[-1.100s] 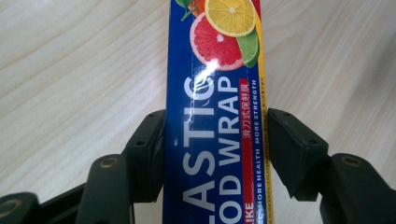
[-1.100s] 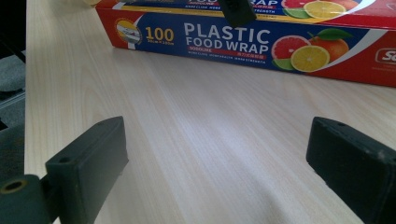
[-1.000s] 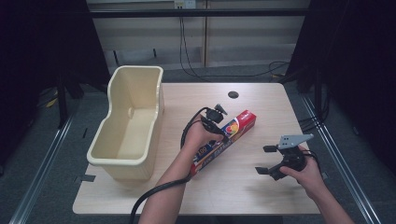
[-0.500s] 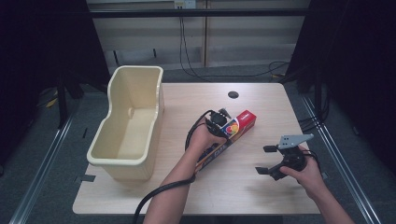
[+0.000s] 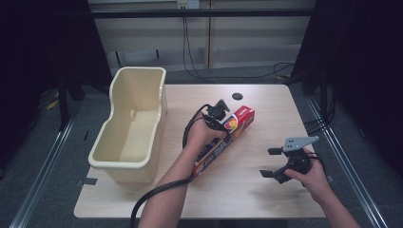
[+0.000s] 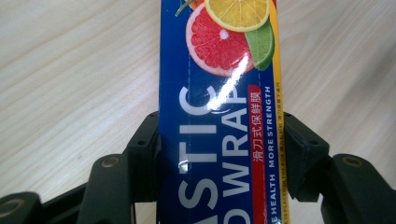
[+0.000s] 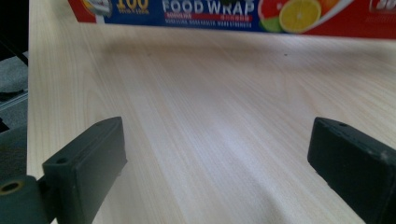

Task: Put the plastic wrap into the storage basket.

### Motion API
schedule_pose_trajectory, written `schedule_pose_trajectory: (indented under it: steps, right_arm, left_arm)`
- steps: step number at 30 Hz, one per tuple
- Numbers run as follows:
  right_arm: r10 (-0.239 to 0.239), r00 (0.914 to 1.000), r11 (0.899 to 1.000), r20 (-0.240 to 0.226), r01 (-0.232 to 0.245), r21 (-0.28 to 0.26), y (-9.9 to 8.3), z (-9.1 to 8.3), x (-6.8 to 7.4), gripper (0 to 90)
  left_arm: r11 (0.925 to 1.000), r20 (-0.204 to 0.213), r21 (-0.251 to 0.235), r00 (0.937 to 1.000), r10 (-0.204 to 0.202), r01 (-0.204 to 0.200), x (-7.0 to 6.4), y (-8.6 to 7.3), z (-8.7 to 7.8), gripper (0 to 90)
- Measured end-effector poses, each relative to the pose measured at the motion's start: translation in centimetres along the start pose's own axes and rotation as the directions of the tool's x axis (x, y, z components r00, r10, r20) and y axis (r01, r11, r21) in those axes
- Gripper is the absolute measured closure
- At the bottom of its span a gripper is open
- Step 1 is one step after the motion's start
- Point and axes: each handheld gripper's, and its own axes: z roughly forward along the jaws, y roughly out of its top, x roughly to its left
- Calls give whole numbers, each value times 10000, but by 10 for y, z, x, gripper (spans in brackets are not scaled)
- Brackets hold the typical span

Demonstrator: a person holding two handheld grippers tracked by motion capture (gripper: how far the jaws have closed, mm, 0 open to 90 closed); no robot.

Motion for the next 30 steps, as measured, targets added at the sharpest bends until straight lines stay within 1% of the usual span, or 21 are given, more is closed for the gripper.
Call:
schedule_pose_trajectory:
  steps: [1,2,4,5,7,8,9,10,11,12,13,16,18,21,23,24,25,27,28,29,30]
  right_arm:
    - [-7,10000,10000,10,7,-11,0,0,0,36]
    - [-21,10000,10000,46,21,2,0,1,1,34]
    - [-49,9999,10000,109,48,31,0,1,1,30]
    - [-35,10000,10000,86,34,47,0,2,1,29]
    - [-52,9999,10000,86,52,27,0,2,2,23]
    - [-17,10000,10000,31,17,34,1,1,2,23]
    - [-35,10000,10000,50,35,-6,1,1,2,23]
    - [-63,9999,10000,82,63,-52,1,1,2,22]
    - [-67,9999,10000,93,67,-25,1,1,1,21]
    - [-74,9999,10000,127,75,-35,1,1,1,21]
    - [-66,9999,10000,98,67,-35,1,2,1,20]
    - [-70,9999,10000,111,70,-8,1,1,1,21]
    - [-83,9999,10000,109,83,-20,1,1,1,20]
    - [-98,9999,10000,122,98,6,1,1,1,20]
    - [-79,9998,10000,158,79,-5,1,1,1,20]
    - [-87,9999,10000,135,88,-9,1,1,1,20]
    - [-61,9999,10000,125,61,-6,1,1,1,20]
    - [-69,9999,10000,113,69,9,1,1,1,20]
    - [-80,9999,10000,118,79,10,1,1,1,20]
    - [-80,9999,10000,127,79,15,1,1,1,20]
    - [-89,9999,10000,125,88,19,1,2,2,20]
  left_arm:
    - [9998,29,-81,9999,-170,170,0,0,-4,414]
    - [9999,-47,-1,9999,-104,104,1,1,-9,414]
    - [9995,-231,118,9993,-280,283,0,2,-19,413]
    - [9995,-344,195,9991,-248,255,0,3,-23,413]
    - [9996,-429,252,9990,-102,112,0,5,-33,413]
    - [9992,-452,241,9985,-309,320,0,5,-37,413]
    - [9991,-387,195,9985,-376,384,1,5,-42,413]
    - [9991,-387,195,9985,-376,384,1,5,-42,413]
    - [9989,-457,89,9979,-457,461,1,6,-50,413]
    - [9989,-457,89,9979,-457,461,1,6,-50,412]
    - [9984,-490,179,9974,-532,541,2,7,-58,412]
    - [9976,-643,312,9962,-595,616,3,8,-66,413]
    - [9968,-706,304,9949,-717,740,3,8,-71,413]
    - [9955,-721,347,9937,-854,880,5,8,-79,413]
    - [9956,-788,325,9932,-856,884,5,8,-85,414]
    - [9955,-786,401,9935,-821,854,5,9,-88,413]
    - [9952,-763,296,9929,-912,937,6,9,-91,413]
    - [9935,-788,254,9909,-1091,1114,6,10,-98,414]
    - [9934,-828,266,9906,-1087,1112,6,10,-100,413]
    - [9935,-817,178,9905,-1107,1125,7,10,-103,413]
    - [9923,-852,162,9890,-1207,1225,8,9,-107,414]
